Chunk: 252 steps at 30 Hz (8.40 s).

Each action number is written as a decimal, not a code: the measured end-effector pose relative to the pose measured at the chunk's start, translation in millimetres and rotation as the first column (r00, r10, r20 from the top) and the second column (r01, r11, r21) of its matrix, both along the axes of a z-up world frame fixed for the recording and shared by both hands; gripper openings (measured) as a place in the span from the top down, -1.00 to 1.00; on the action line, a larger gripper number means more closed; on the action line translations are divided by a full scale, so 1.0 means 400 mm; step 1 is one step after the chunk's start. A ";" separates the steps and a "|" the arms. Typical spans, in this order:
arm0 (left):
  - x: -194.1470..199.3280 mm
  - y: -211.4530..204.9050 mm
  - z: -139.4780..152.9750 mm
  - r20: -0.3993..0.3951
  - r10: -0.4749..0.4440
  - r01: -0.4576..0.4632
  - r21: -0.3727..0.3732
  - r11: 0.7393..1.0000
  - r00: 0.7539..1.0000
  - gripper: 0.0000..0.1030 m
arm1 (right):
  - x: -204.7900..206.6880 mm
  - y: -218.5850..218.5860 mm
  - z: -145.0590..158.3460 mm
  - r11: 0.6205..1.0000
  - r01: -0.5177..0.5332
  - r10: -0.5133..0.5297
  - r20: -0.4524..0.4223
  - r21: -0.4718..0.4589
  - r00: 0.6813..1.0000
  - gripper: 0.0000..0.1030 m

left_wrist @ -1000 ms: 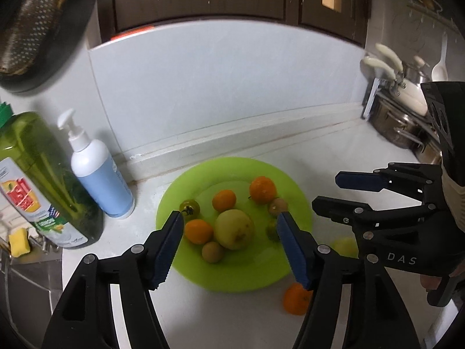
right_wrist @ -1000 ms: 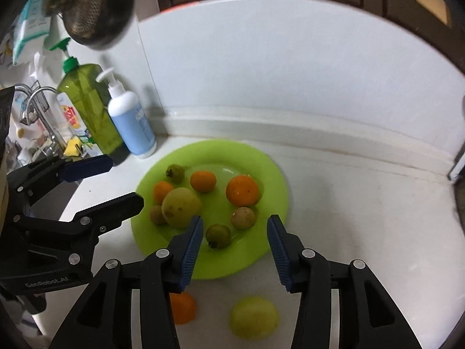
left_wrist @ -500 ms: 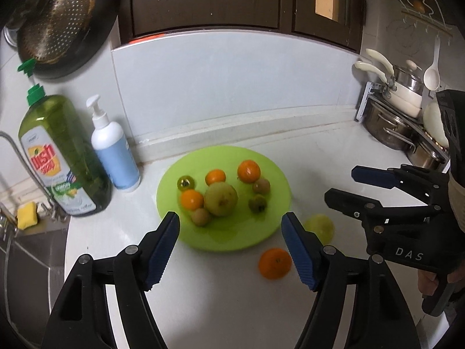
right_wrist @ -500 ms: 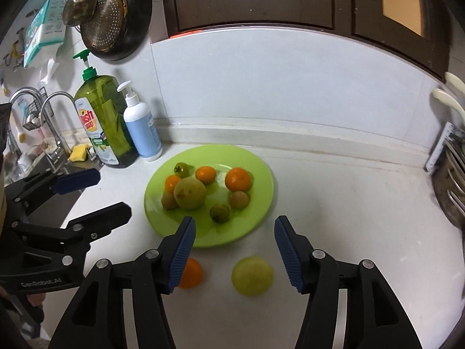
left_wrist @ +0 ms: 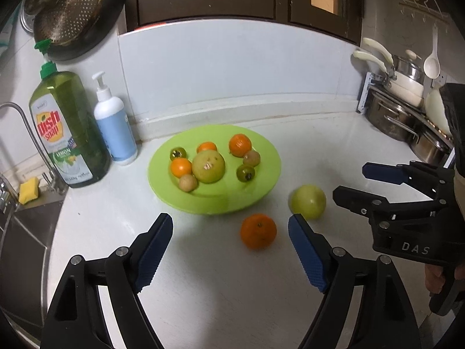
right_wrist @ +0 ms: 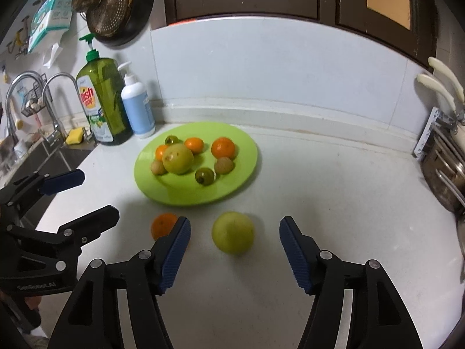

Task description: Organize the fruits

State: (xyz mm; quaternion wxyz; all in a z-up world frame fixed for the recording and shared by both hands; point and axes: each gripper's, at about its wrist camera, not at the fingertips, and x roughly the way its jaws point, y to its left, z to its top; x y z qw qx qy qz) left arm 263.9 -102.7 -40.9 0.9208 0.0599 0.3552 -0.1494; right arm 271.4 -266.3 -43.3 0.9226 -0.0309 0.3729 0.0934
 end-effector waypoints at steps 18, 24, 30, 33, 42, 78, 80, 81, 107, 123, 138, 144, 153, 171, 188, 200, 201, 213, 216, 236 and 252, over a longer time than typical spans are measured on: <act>0.053 -0.053 -0.138 -0.116 -0.038 0.039 0.006 0.999 0.993 -0.40 | 0.060 0.000 -0.122 0.995 -0.098 0.094 -0.078 -0.037 0.992 -0.25; 0.087 -0.071 -0.156 -0.163 -0.052 0.052 -0.004 0.999 0.985 -0.33 | 0.081 -0.008 -0.139 0.995 -0.100 0.097 -0.098 -0.023 0.990 -0.25; 0.103 -0.081 -0.166 -0.175 -0.065 0.065 -0.006 0.998 0.982 -0.17 | 0.094 -0.013 -0.151 0.995 -0.101 0.099 -0.106 -0.020 0.989 -0.22; 0.108 -0.081 -0.170 -0.174 -0.062 0.062 -0.004 0.998 0.983 -0.11 | 0.097 -0.012 -0.151 0.994 -0.108 0.106 -0.102 -0.020 0.989 -0.21; 0.125 -0.087 -0.170 -0.187 -0.097 0.090 -0.046 0.995 0.978 0.18 | 0.117 -0.006 -0.157 0.993 -0.119 0.119 -0.121 0.010 0.985 -0.09; 0.007 0.035 -0.020 -0.104 -0.092 0.083 -0.089 0.993 0.990 0.19 | -0.023 0.050 -0.043 0.998 0.014 -0.011 -0.055 0.056 0.998 0.03; 0.000 0.043 -0.006 -0.093 -0.096 0.088 -0.093 0.992 0.991 0.19 | -0.035 0.054 -0.027 0.998 0.023 -0.021 -0.042 0.053 0.999 0.03; -0.004 0.049 0.003 -0.087 -0.101 0.092 -0.097 0.991 0.991 0.19 | -0.040 0.058 -0.018 0.998 0.026 -0.024 -0.034 0.052 0.999 0.03; 0.045 0.156 0.157 0.060 -0.118 0.124 -0.095 0.988 0.991 0.19 | -0.008 0.176 0.142 0.998 0.028 -0.034 0.098 0.062 0.995 0.03; 0.204 0.141 0.169 0.067 -0.104 0.109 -0.070 0.992 0.992 0.19 | 0.129 0.173 0.171 0.999 0.029 -0.034 0.117 0.043 0.993 0.03; 0.400 0.111 0.115 0.021 -0.104 0.105 -0.050 0.993 0.994 0.19 | 0.321 0.142 0.122 0.999 0.037 -0.040 0.067 0.038 0.997 0.03; 0.485 0.096 0.058 -0.043 -0.108 0.105 -0.054 0.993 0.993 0.19 | 0.408 0.131 0.070 0.999 0.038 -0.038 0.006 0.033 0.999 0.03; 0.585 0.077 -0.032 -0.124 -0.133 0.129 -0.038 0.991 0.983 0.19 | 0.514 0.126 -0.021 0.999 0.043 -0.041 -0.083 0.026 0.996 0.03; 0.653 0.059 -0.121 -0.202 -0.131 0.130 -0.017 0.991 0.971 0.19 | 0.577 0.141 -0.106 0.999 0.014 -0.008 -0.162 0.037 0.987 0.03; 0.514 0.126 -0.021 -0.091 -0.050 0.052 0.014 0.999 0.995 -0.28 | 0.444 0.123 -0.010 0.997 0.061 -0.058 -0.066 0.045 0.996 -0.13; 0.246 0.197 0.082 0.007 0.021 -0.021 -0.013 1.000 1.000 -0.79 | 0.183 0.142 0.072 0.986 0.144 -0.146 0.020 0.079 0.989 -0.48; 0.220 0.199 0.085 0.019 0.020 -0.020 -0.008 1.000 1.000 -0.81 | 0.151 0.141 0.081 0.985 0.152 -0.154 0.029 0.078 0.988 -0.50; -0.048 0.249 0.122 0.113 0.028 -0.028 0.000 1.000 0.993 -1.00 | -0.123 0.168 0.086 0.963 0.255 -0.261 0.073 0.086 0.963 -0.68; -0.108 0.255 0.135 0.129 0.043 -0.042 -0.015 0.999 0.991 -1.00 | -0.180 0.172 0.087 0.962 0.255 -0.262 0.074 0.092 0.962 -0.69; -0.507 0.244 0.176 0.172 0.185 -0.168 -0.106 0.980 0.968 -1.00 | -0.559 0.127 0.160 0.974 0.218 -0.224 0.202 0.054 0.953 -0.78; -0.672 0.239 0.203 0.215 0.218 -0.201 -0.097 0.975 0.952 -1.00 | -0.699 0.121 0.176 0.979 0.191 -0.204 0.244 0.073 0.948 -0.79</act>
